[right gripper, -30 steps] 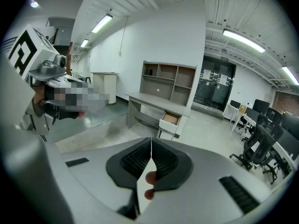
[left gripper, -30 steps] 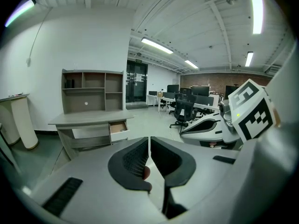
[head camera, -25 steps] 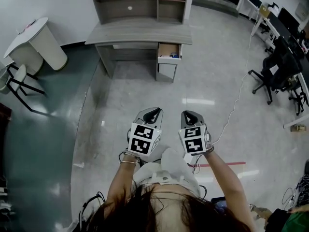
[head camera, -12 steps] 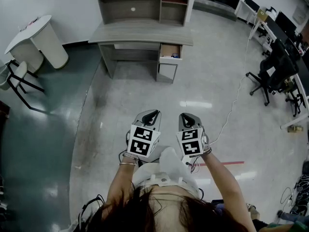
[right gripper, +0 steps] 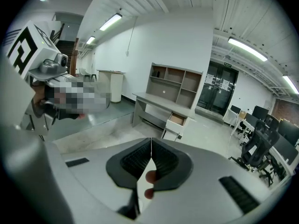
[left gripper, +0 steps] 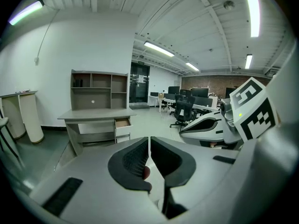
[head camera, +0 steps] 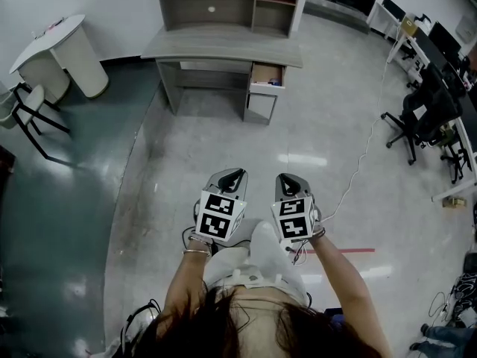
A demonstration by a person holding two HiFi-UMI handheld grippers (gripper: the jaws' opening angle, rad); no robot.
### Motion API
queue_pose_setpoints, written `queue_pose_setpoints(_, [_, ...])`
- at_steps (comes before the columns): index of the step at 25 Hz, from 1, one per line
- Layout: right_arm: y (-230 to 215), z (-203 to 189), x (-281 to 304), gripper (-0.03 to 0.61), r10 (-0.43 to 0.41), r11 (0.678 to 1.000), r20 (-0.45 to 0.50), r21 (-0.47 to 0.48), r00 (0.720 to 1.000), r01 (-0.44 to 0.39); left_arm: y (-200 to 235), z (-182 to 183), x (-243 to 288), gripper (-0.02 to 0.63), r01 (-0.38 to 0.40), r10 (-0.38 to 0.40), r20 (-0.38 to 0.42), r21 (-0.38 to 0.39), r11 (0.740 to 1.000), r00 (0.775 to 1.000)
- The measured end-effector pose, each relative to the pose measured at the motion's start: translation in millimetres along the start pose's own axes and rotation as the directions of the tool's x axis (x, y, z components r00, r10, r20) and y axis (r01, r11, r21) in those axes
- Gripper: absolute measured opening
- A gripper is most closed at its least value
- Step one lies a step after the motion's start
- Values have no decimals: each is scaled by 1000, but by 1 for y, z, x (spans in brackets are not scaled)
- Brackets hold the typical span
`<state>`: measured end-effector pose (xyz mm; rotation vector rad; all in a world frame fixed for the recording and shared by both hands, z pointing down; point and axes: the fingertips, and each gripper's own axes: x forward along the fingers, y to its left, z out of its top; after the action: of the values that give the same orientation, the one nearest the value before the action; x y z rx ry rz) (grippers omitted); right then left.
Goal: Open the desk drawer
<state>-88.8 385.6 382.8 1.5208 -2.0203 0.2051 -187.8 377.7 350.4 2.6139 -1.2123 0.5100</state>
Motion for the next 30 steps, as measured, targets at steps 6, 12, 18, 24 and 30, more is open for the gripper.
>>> queue_pose_setpoints(6, [0, 0, -1, 21, 4, 1000, 0, -23, 1000, -4, -2, 4, 4, 25, -5, 5, 1, 3, 1000, 1000])
queue_pose_setpoints(12, [-8, 0, 1, 21, -9, 1000, 7, -18, 1000, 9, -3, 3, 9, 25, -9, 9, 8, 3, 1000, 1000])
queue_pose_setpoints(18, [-7, 1, 5, 21, -4, 999, 12, -46, 1000, 5, -7, 0, 7, 25, -10, 10, 5, 14, 1000, 1000])
queue_pose_setpoints(24, [1, 6, 7, 21, 13, 998, 28, -68, 1000, -11, -4, -3, 2, 25, -20, 20, 3, 12, 1000, 1000])
queue_pose_setpoints(30, [10, 6, 9, 21, 21, 996, 23, -82, 1000, -19, 7, -4, -2, 25, -36, 36, 11, -9, 999, 999])
